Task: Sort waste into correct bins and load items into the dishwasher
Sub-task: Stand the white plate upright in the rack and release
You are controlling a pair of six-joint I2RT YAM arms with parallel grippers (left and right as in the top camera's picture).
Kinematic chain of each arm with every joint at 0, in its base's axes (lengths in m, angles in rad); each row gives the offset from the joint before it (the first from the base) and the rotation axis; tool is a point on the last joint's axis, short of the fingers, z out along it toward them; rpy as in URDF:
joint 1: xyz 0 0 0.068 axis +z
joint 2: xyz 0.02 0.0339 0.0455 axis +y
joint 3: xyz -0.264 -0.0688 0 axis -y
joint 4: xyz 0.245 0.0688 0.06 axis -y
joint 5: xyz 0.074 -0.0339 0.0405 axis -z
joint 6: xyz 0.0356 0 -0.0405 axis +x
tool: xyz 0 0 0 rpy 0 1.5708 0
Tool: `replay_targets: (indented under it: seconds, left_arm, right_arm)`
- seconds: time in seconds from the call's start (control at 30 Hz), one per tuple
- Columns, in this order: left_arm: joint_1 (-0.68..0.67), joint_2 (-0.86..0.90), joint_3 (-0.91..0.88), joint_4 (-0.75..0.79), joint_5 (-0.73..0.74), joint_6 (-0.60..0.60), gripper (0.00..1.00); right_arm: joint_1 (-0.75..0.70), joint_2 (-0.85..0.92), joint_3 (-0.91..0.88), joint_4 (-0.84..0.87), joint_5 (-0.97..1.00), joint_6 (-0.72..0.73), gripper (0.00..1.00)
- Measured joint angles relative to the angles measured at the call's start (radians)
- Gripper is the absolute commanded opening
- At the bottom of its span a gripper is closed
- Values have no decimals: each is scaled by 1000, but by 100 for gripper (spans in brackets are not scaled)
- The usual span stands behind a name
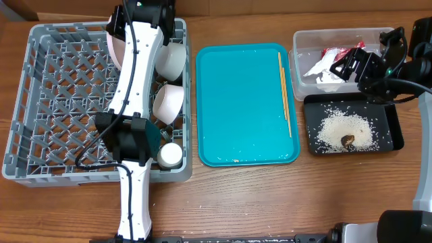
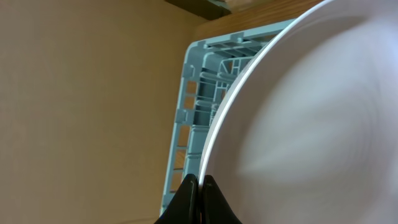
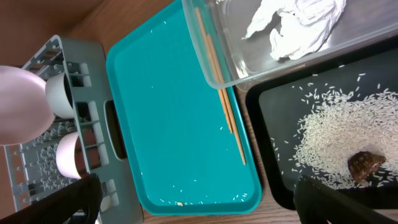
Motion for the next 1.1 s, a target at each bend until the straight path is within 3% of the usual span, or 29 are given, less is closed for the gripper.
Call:
replay_targets:
  seconds: [0.27, 0.33, 0.43, 0.53, 0.67, 0.93, 1.1]
  left_arm:
    - [0, 26, 0, 12, 111, -14, 8]
    - [0, 26, 0, 13, 215, -18, 18]
    - [0, 26, 0, 17, 305, -26, 52]
    - [0, 26, 0, 17, 360, -24, 78]
    - [1, 27, 0, 20, 411, -42, 91]
    - [18, 3, 0, 22, 439, -81, 98]
    - [21, -126, 0, 62, 458, -93, 100]
  right_arm:
    - [0, 0, 0, 0, 0, 0, 100]
    - [0, 0, 0, 0, 0, 0, 100]
    - [0, 0, 0, 0, 0, 0, 100]
    - [0, 0, 0, 0, 0, 0, 100]
    - [0, 0, 0, 0, 0, 0, 100]
    - [0, 0, 0, 1, 0, 0, 100]
    - [0, 0, 0, 0, 0, 0, 100]
